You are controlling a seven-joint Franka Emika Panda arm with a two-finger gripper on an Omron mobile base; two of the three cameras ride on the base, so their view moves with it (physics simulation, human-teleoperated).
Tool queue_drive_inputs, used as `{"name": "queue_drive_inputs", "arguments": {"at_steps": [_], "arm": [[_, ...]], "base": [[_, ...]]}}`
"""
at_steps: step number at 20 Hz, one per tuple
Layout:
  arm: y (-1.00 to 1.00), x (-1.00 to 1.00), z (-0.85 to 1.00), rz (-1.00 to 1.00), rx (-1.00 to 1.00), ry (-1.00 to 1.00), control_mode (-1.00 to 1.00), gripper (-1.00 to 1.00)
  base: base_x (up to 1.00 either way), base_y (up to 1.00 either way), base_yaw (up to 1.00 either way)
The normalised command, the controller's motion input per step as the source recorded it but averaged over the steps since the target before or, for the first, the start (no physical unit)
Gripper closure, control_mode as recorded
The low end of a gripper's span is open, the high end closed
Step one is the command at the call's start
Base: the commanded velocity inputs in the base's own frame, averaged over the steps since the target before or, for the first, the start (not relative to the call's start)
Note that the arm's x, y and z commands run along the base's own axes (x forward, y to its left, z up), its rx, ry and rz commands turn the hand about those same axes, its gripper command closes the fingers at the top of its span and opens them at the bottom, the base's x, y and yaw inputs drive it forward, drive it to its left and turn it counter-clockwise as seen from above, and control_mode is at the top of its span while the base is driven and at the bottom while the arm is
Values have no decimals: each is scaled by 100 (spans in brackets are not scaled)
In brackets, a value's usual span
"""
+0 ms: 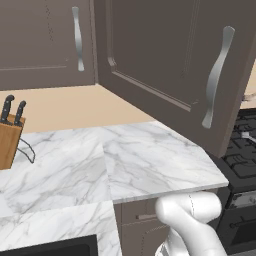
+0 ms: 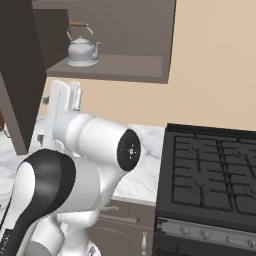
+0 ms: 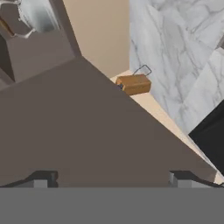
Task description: Open the cabinet, pick the kettle from the cabinet, and place it in the sink.
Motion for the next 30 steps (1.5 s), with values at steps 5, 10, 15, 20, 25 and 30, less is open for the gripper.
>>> {"name": "queue_drive_inputs", "arguments": {"at_steps": [5, 10, 15, 20, 25, 30], "arm": [[5, 35, 0, 25, 0, 1, -100, -100], [16, 25, 0, 18, 0, 0, -100, -100], [21, 19, 0, 12, 0, 0, -100, -100], [24, 15, -1, 10, 0, 0, -100, -100], [34, 4, -4, 7, 0, 0, -100, -100], [33, 1, -5, 7, 0, 0, -100, -100]], "base": [[0, 0, 0], [0, 0, 0], [0, 0, 0], [0, 0, 0], [0, 0, 0], [0, 0, 0]]}}
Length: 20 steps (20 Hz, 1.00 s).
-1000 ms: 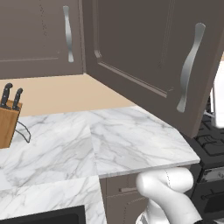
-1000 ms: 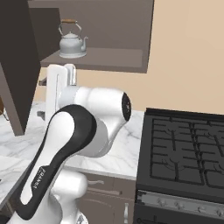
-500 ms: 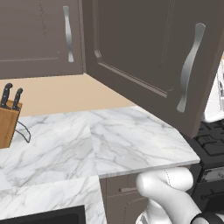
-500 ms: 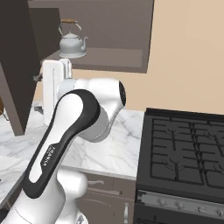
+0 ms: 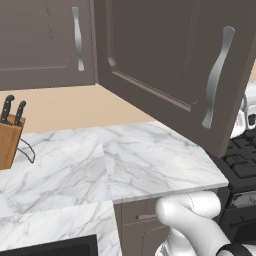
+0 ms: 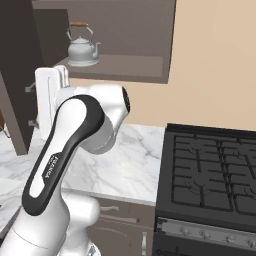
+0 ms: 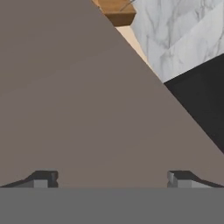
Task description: Open the cabinet, pick the kettle from the cabinet, and place it in the sink.
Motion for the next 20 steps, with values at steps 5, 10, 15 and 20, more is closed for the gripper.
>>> {"name": "queue_drive_inputs", "arguments": {"at_steps": [5, 10, 15, 20], "arm": [[37, -1, -5, 6, 0, 0, -100, -100], [43, -5, -5, 3, 0, 0, -100, -100], [44, -4, -6, 0, 0, 0, -100, -100], [44, -1, -6, 0, 0, 0, -100, -100]], "base": [[0, 0, 0], [0, 0, 0], [0, 0, 0], [0, 0, 0]]}}
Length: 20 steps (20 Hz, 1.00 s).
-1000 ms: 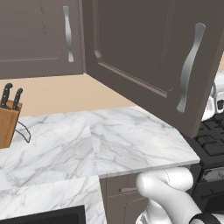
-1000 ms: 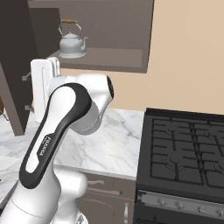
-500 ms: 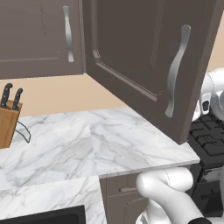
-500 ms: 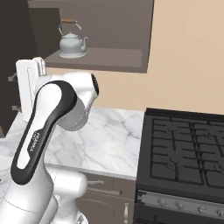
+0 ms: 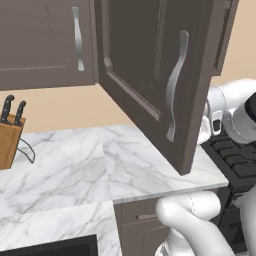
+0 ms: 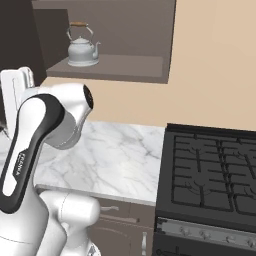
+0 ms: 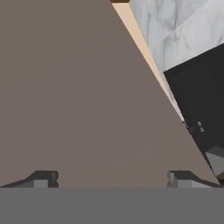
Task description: Open the cabinet, pick the kettle from the cabinet, and place it in the sink.
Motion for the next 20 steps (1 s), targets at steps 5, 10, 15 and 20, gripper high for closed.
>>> {"name": "queue_drive_inputs", "arguments": {"at_steps": [5, 10, 15, 20], "arm": [[41, 0, -4, 0, 0, 0, -100, -100], [34, 0, 0, 0, 0, 0, -100, -100], [38, 0, -3, 0, 0, 0, -100, -100], [36, 0, -3, 0, 0, 0, -100, -100]], "base": [[0, 0, 0], [0, 0, 0], [0, 0, 0], [0, 0, 0]]}}
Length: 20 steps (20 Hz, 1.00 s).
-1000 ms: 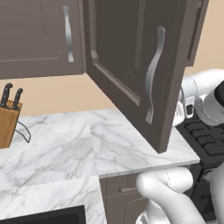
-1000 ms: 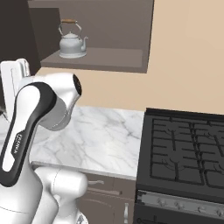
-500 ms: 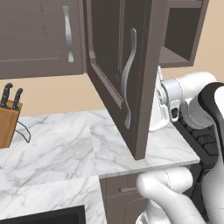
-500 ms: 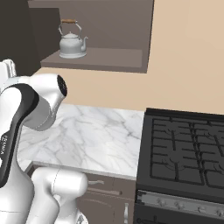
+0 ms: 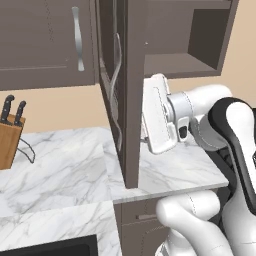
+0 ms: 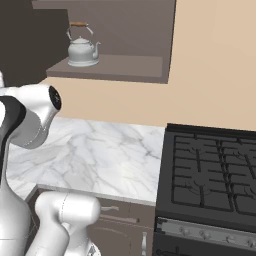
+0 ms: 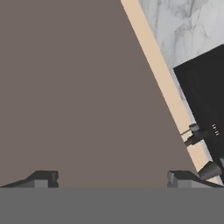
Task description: Open the cabinet, pick the kettle from the cabinet, and place it in the sink.
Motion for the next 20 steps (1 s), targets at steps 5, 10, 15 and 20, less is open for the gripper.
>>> {"name": "queue_drive_inputs", "arguments": {"at_steps": [5, 10, 15, 20], "arm": [[32, 0, -3, -1, 0, 0, -100, -100], [16, 0, 0, -1, 0, 0, -100, -100], [-10, 0, 0, -3, 0, 0, -100, -100], [-30, 0, 1, -5, 0, 0, -100, -100]], "base": [[0, 0, 0], [0, 0, 0], [0, 0, 0], [0, 0, 0]]}}
